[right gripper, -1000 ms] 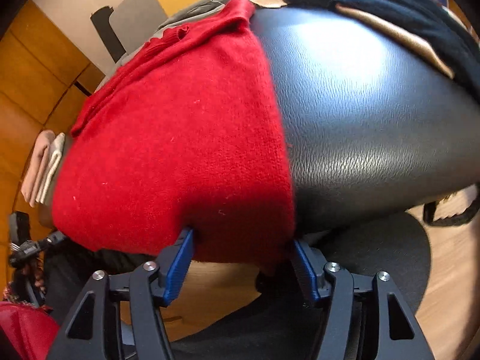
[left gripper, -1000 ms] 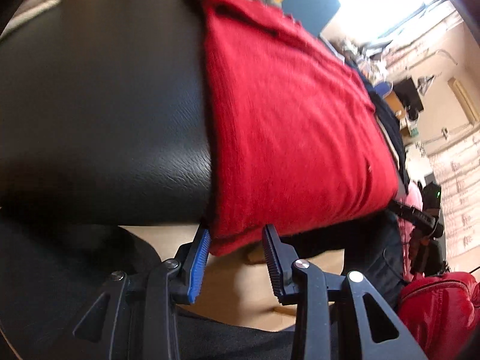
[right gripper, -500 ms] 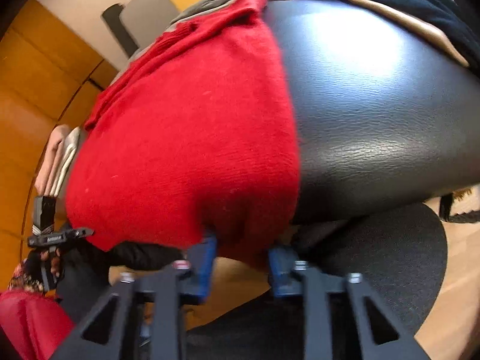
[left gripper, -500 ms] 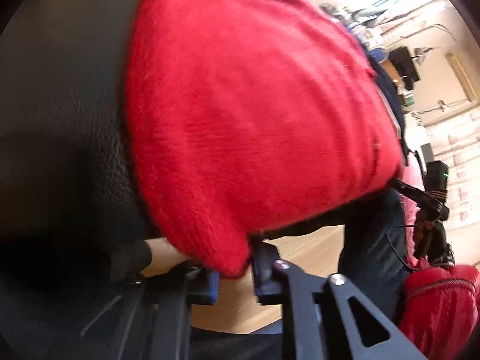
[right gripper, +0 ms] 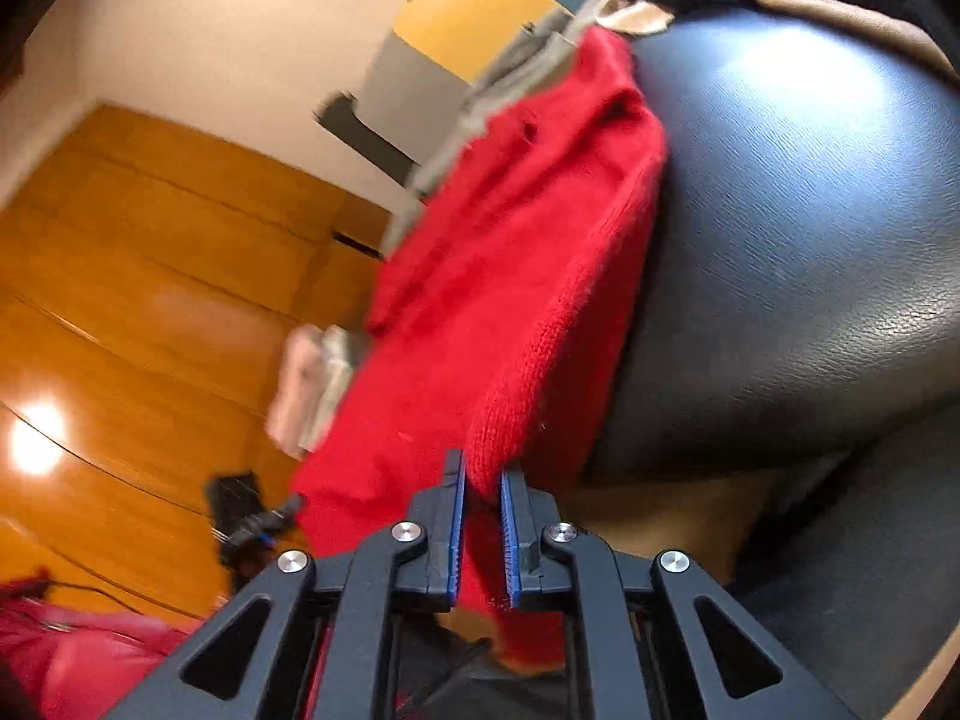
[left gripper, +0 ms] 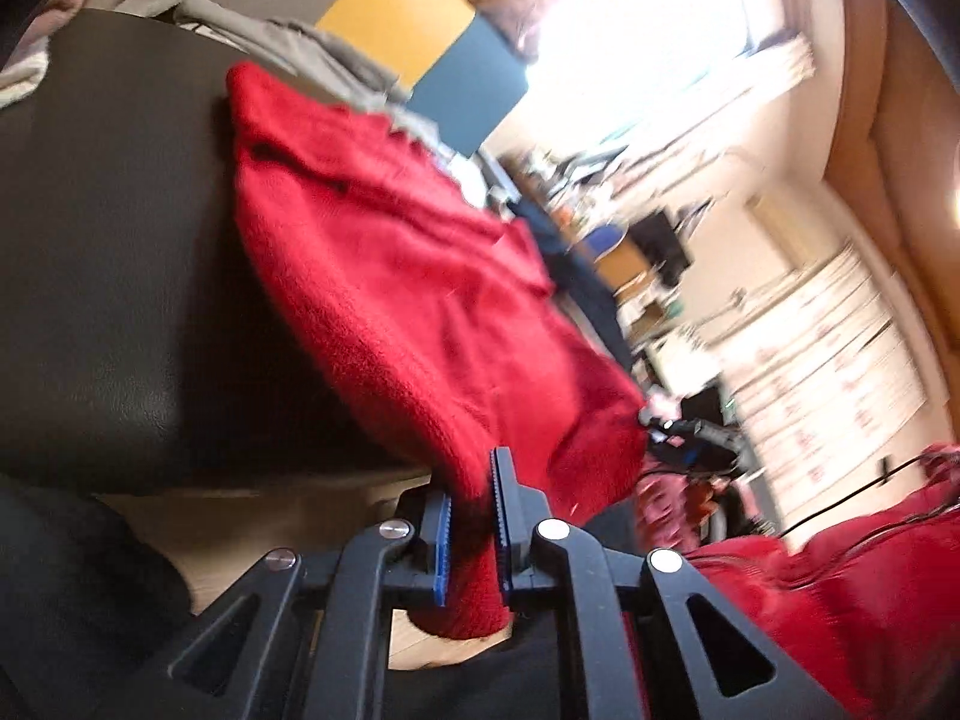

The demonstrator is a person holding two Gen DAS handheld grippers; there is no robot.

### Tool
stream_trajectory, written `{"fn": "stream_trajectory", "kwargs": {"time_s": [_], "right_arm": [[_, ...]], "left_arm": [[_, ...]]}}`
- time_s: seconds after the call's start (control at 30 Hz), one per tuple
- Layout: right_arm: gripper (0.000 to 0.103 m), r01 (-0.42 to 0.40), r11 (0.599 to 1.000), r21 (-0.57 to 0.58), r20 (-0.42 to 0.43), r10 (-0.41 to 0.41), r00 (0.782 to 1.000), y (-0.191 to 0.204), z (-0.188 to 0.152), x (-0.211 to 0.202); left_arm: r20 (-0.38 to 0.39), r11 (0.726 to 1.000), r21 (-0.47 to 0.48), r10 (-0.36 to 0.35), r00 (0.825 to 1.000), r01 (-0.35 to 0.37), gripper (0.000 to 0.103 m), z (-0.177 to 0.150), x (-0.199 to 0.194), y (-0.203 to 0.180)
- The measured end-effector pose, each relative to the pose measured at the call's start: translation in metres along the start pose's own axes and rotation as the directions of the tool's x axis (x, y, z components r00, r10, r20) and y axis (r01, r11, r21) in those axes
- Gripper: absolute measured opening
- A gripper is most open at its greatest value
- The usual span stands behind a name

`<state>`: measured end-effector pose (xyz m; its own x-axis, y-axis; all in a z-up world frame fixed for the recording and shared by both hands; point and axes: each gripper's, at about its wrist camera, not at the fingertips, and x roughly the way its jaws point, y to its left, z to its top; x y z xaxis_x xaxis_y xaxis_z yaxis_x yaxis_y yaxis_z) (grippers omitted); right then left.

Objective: Fold clothes

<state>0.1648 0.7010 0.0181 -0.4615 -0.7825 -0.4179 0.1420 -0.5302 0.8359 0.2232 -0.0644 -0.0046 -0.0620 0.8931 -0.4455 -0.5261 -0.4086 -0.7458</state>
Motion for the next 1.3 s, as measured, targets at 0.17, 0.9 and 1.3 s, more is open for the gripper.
{"fn": "stream_trajectory", "kwargs": {"time_s": [0.17, 0.9, 1.3], "right_arm": [[0.011, -0.172, 0.985, 0.019, 0.071, 0.170, 0.983, 0.024, -0.006, -0.019], [0.011, -0.124, 0.941, 0.314, 0.248, 0.044, 0.968, -0.029, 0.212, 0.081], [0.058, 0.091, 0.987, 0.133, -0.024, -0.089, 0.996, -0.023, 0.216, 0.113]], "left_arm": [[0.096, 0.992, -0.036, -0.115, 0.989, 0.119, 0.009, 0.005, -0.034, -0.010], [0.165, 0.941, -0.338, 0.073, 0.984, -0.014, 0.010, 0.242, 0.091, 0.128], [0.013, 0.947, -0.321, 0.009, 1.000, -0.004, 0.025, 0.218, 0.112, 0.139]]}}
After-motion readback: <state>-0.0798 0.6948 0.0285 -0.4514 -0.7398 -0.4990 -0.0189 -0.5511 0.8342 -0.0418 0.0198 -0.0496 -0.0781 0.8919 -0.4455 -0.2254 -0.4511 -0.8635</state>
